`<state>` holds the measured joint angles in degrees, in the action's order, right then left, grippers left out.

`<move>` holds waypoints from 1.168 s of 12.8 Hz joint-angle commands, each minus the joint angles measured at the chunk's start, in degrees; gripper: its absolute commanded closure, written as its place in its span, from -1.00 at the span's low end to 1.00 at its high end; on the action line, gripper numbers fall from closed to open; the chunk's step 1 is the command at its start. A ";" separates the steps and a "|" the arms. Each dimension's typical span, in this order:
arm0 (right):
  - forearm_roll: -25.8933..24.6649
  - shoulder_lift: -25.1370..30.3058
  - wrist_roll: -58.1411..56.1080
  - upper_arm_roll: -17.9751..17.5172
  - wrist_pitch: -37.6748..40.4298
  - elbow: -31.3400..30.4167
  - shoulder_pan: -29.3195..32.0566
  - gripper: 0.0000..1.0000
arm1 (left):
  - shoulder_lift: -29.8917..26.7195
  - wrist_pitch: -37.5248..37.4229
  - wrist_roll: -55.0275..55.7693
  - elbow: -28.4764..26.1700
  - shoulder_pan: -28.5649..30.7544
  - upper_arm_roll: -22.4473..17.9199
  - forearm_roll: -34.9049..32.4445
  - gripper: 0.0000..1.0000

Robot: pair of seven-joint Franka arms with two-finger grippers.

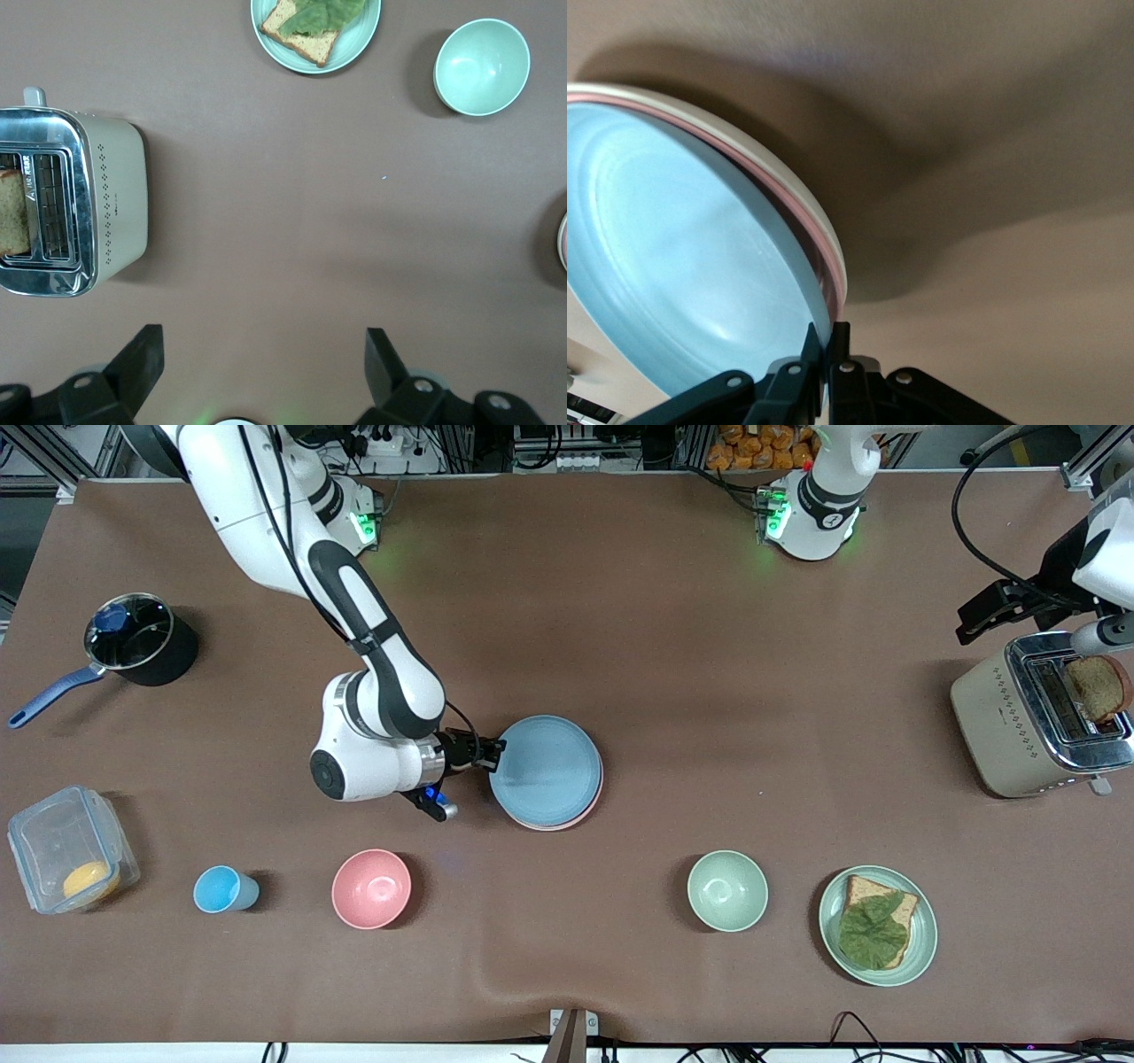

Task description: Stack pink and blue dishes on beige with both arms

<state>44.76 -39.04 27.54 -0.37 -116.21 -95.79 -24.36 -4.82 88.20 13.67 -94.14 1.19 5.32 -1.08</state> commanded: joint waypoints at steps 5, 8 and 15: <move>-0.10 4.05 0.24 1.59 9.39 0.85 2.89 -1.00 | -0.10 -0.49 -0.22 0.62 0.30 -0.05 1.26 -1.00; -10.17 6.34 -0.55 3.53 16.44 5.06 7.82 -1.00 | 0.07 -0.40 -0.22 0.54 0.22 -0.05 1.35 -1.00; -38.12 18.01 -24.07 3.53 21.03 5.53 18.28 -1.00 | 0.77 -0.49 0.04 2.55 -0.49 0.39 0.90 -1.00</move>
<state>12.46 -26.58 9.55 4.10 -95.81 -88.13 -8.18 -4.72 88.25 13.66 -93.58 0.88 5.73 -0.97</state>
